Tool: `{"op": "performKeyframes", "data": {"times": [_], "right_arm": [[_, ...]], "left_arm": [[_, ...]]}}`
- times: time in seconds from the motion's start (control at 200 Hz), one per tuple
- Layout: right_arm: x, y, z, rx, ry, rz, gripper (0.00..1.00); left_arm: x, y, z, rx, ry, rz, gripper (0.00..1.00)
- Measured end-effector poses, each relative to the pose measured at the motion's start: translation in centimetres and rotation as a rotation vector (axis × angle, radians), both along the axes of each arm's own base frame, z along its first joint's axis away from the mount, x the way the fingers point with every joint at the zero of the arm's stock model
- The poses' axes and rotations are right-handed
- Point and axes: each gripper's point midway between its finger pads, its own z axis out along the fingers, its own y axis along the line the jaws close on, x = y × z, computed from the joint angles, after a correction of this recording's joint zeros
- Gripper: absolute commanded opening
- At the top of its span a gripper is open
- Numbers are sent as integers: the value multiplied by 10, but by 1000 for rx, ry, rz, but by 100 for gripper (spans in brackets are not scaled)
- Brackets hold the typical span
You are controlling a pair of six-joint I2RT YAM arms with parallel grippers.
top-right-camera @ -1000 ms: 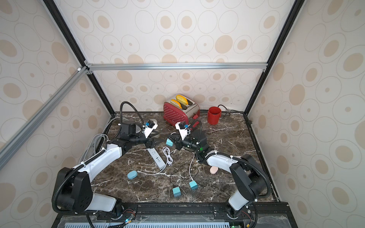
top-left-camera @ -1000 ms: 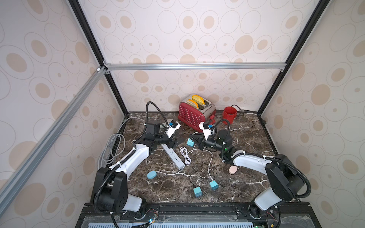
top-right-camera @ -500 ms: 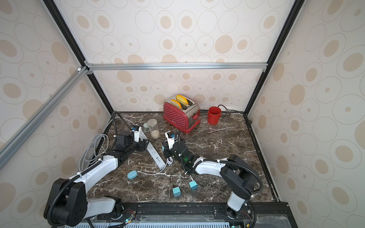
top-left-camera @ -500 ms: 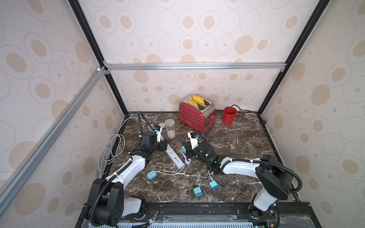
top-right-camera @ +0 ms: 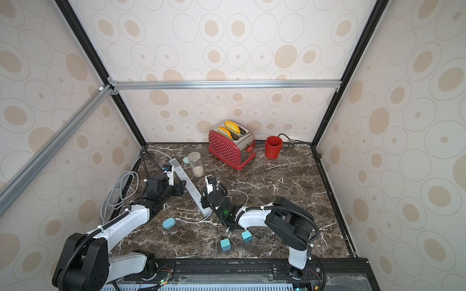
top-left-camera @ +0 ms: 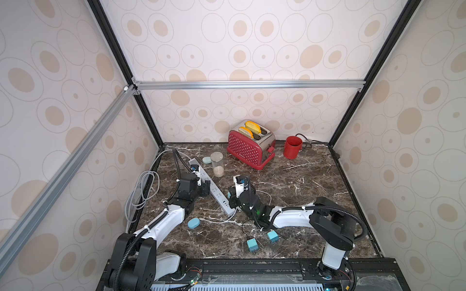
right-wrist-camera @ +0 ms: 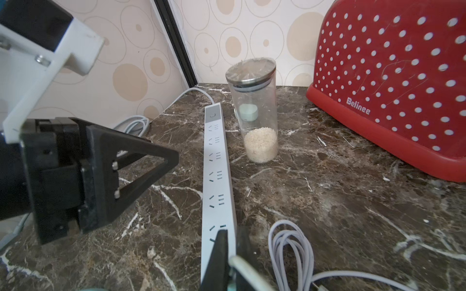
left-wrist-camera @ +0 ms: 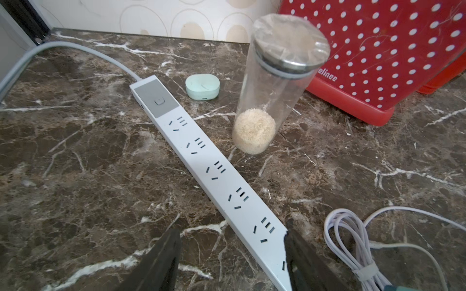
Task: Charge the bluetooth headset
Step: Insert the plug into the socket.
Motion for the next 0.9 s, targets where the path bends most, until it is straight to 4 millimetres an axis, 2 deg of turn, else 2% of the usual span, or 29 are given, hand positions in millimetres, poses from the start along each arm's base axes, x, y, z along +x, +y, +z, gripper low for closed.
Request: {"op": "performKeyframes", "data": {"times": [0.175, 0.361, 0.601, 0.901], "right_arm": [[0, 13, 6, 20, -7, 5, 0], [8, 29, 1, 19, -7, 8, 0], [21, 42, 6, 37, -17, 4, 0], [33, 44, -19, 9, 10, 14, 0]], "left_arm": [[0, 1, -2, 19, -1, -2, 67], [1, 2, -7, 21, 11, 1, 67], [2, 5, -9, 27, 16, 24, 67], [2, 7, -9, 26, 17, 34, 67]]}}
